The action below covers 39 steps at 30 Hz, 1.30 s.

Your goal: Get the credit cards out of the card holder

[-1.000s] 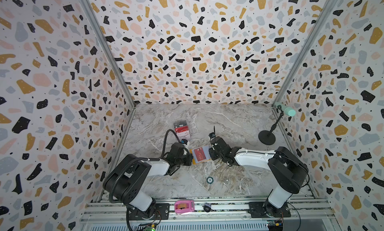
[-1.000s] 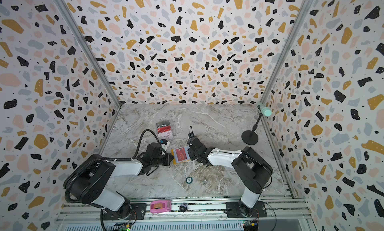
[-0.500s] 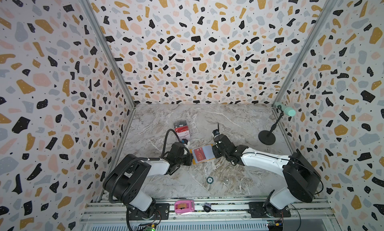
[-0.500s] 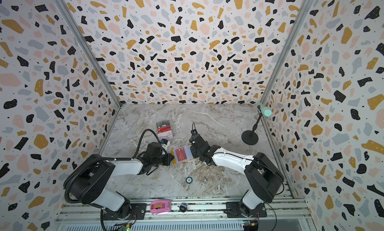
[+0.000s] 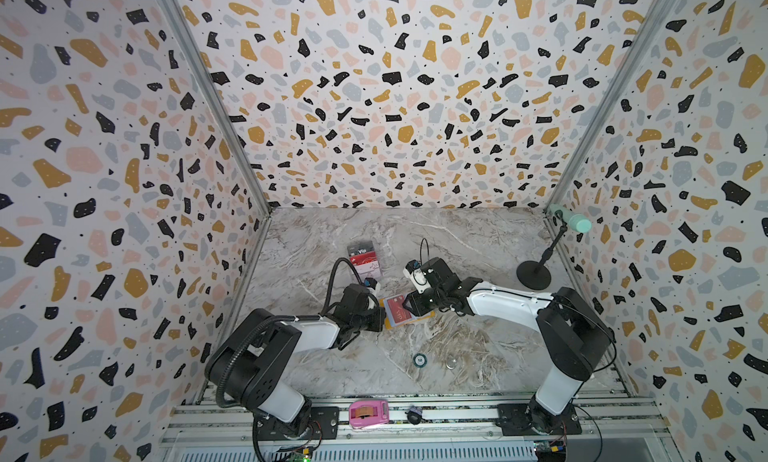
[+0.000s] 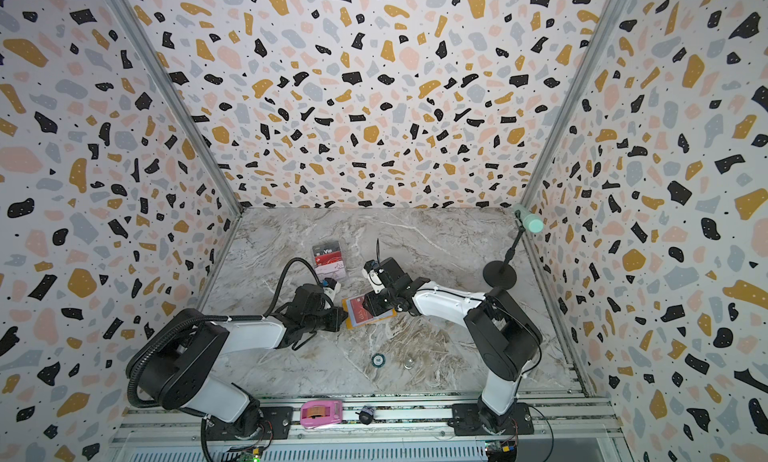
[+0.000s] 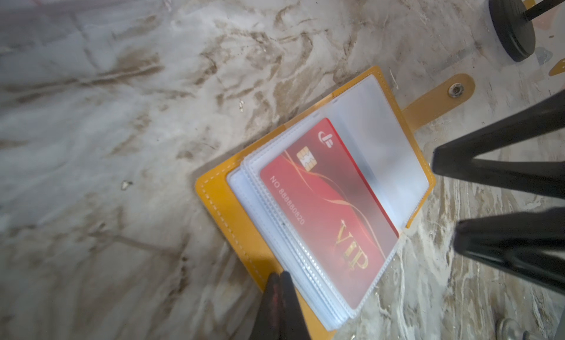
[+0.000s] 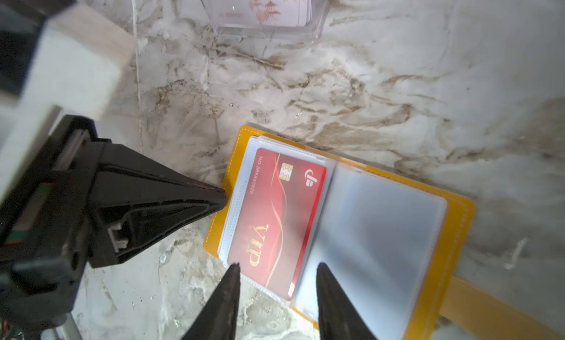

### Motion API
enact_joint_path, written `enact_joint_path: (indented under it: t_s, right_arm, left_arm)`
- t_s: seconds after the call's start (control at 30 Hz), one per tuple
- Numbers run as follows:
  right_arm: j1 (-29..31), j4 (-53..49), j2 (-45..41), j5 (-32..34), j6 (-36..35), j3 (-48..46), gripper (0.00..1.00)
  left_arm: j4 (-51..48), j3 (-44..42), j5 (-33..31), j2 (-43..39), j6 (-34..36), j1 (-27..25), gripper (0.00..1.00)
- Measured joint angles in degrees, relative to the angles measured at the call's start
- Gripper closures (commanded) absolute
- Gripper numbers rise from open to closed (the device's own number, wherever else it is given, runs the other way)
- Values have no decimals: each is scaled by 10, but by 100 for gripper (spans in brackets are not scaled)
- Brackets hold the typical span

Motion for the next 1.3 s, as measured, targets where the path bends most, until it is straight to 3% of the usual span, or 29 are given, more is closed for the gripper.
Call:
enact_joint_path:
  t_s: [0.77,1.3]
  right_arm:
    - [-52,43,69,-107,42,4,63]
    - [-71,100,71,-188,71,-24,67]
  left_arm:
    - [23,24,8,37,13,-1,100]
    - [16,30,7,39,26,-1,100]
